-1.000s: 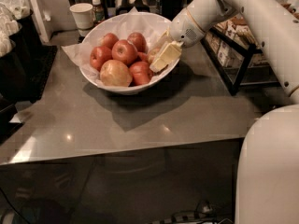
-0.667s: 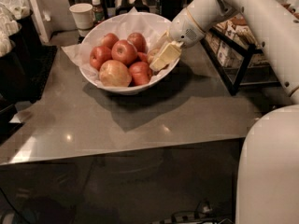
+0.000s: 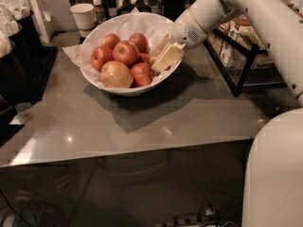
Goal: Pick apple from white bowl
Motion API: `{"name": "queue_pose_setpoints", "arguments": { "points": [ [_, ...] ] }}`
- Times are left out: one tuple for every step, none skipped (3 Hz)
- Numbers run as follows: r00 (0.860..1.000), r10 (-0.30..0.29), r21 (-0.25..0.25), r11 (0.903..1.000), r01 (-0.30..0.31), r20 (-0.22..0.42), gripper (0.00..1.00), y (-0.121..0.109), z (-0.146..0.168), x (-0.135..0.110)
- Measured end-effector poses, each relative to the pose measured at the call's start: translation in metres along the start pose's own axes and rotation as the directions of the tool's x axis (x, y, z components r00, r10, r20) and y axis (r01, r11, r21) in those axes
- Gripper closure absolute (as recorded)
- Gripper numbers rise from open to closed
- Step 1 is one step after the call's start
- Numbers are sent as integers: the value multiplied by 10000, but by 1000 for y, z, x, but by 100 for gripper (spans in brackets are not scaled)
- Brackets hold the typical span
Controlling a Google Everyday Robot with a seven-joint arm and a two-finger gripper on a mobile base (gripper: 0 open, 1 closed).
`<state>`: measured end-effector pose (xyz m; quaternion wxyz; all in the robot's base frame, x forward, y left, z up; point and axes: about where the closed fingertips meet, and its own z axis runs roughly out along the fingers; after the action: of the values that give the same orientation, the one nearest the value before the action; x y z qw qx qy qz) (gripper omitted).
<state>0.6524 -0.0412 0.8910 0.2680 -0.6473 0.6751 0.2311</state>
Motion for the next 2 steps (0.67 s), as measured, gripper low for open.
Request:
{"name": "queue_pose_setpoints", "arguments": {
  "points": [
    [9963, -598, 414, 9975, 573, 618, 100, 13, -30, -22],
    [9862, -1426, 986, 9860, 1342, 839, 100, 37, -77, -54]
  ]
}}
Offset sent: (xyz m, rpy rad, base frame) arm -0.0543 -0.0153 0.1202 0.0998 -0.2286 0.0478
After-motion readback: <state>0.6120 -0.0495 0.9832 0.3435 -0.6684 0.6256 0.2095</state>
